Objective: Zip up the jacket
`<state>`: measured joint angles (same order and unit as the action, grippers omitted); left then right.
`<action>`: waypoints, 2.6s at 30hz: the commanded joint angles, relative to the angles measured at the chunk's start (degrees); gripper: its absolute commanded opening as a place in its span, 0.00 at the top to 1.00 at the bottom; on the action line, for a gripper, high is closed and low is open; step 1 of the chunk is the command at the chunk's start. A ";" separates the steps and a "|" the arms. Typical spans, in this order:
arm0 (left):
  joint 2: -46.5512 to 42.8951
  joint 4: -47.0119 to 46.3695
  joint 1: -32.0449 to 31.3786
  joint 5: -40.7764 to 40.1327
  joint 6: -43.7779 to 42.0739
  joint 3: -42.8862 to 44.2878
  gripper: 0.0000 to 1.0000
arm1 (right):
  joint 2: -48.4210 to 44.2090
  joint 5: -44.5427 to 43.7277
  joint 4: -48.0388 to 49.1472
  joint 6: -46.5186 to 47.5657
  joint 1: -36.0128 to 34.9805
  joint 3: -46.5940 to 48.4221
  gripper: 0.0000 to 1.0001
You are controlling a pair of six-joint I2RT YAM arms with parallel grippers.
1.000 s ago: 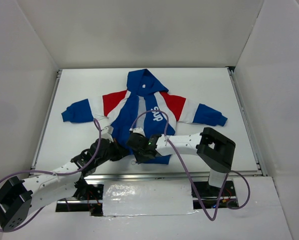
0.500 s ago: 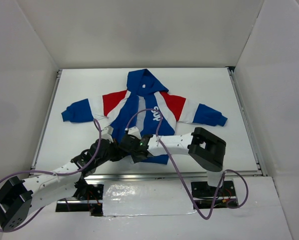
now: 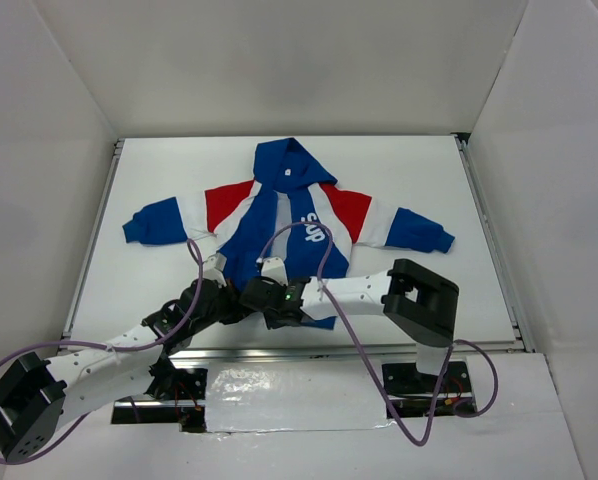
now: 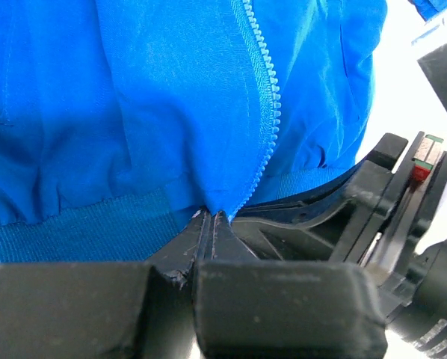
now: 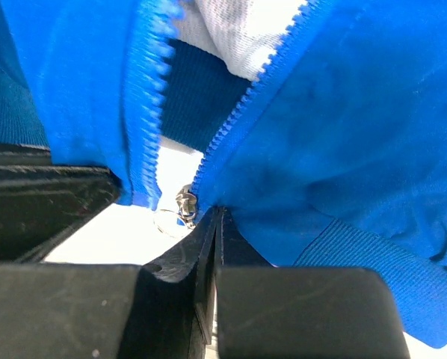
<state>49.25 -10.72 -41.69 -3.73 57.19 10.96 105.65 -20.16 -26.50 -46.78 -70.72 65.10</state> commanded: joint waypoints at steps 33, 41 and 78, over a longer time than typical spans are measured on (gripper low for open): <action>-0.65 -0.27 0.56 -1.81 2.05 -0.85 1.00 | -10.10 6.89 5.66 -11.90 3.39 -13.40 1.00; -0.30 -0.26 0.56 -2.16 2.05 -0.94 1.00 | -13.10 6.80 5.14 -24.14 6.38 -23.08 1.00; 16.05 -16.00 1.88 3.29 -0.50 2.31 1.00 | -18.54 14.99 10.68 -8.68 12.97 -21.51 0.95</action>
<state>66.81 -24.23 -40.14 -1.10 57.14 13.78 87.50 -4.86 -15.88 -56.45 -56.80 42.04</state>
